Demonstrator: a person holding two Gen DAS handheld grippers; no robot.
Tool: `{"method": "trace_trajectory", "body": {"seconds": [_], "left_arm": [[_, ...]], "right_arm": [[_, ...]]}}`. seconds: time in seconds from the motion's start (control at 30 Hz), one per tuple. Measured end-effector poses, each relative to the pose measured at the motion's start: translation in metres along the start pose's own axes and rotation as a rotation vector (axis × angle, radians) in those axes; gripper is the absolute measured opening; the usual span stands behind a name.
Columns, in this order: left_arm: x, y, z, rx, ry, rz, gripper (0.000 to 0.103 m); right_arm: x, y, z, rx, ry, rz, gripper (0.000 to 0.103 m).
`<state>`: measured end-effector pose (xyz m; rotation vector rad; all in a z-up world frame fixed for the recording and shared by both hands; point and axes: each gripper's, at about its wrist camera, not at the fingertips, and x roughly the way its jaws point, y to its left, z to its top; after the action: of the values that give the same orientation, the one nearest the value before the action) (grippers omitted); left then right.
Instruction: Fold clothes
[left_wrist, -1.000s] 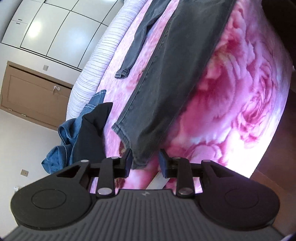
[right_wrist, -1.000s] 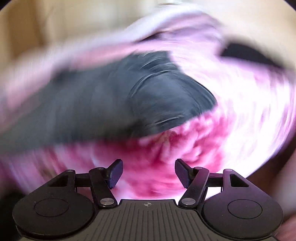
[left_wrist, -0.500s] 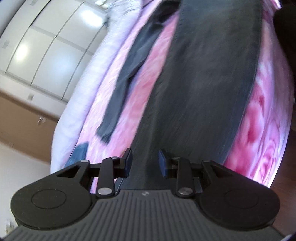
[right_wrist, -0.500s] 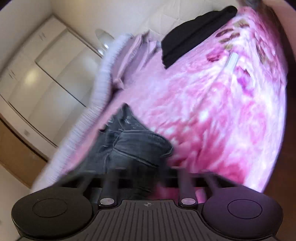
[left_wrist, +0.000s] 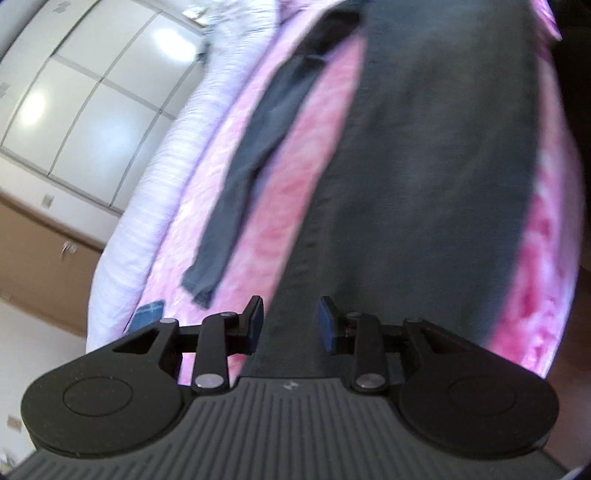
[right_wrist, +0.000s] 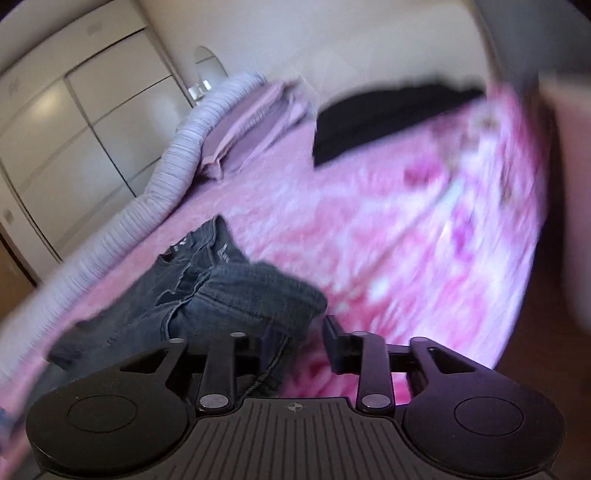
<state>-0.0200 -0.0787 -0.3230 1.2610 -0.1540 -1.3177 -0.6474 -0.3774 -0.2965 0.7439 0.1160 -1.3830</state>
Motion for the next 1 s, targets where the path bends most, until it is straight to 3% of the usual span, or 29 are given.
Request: {"method": "trace_trajectory", "body": {"seconds": [0.17,0.37,0.5,0.57,0.63,0.7,0.83,1.0], "left_arm": [[0.031,0.038,0.001,-0.036,-0.013,0.061,0.034],[0.111,0.046,0.022,0.169,-0.014,0.057,0.037],[0.165,0.054,0.028,0.23,0.037,0.027,0.036],[0.181,0.06,0.028,0.245,0.043,0.016,0.03],[0.192,0.064,0.027,0.287,0.068,-0.004,0.003],[0.197,0.069,0.023,0.375,0.084,0.019,0.002],[0.185,0.108,0.002,0.366,0.094,0.126,0.002],[0.193,0.116,-0.031,0.411,0.194,0.115,0.003]], "right_arm": [[-0.028,0.057,-0.003,-0.222,-0.064,0.039,0.062],[-0.014,0.143,-0.027,-0.431,-0.012,0.175,0.065],[0.008,0.184,-0.043,-0.491,0.057,0.242,0.066],[0.017,0.198,-0.05,-0.53,0.078,0.259,0.066],[0.025,0.208,-0.055,-0.555,0.097,0.265,0.066],[0.033,0.216,-0.059,-0.57,0.114,0.265,0.066],[0.036,0.22,-0.059,-0.61,0.11,0.263,0.066],[0.049,0.218,-0.06,-0.626,0.146,0.247,0.066]]}}
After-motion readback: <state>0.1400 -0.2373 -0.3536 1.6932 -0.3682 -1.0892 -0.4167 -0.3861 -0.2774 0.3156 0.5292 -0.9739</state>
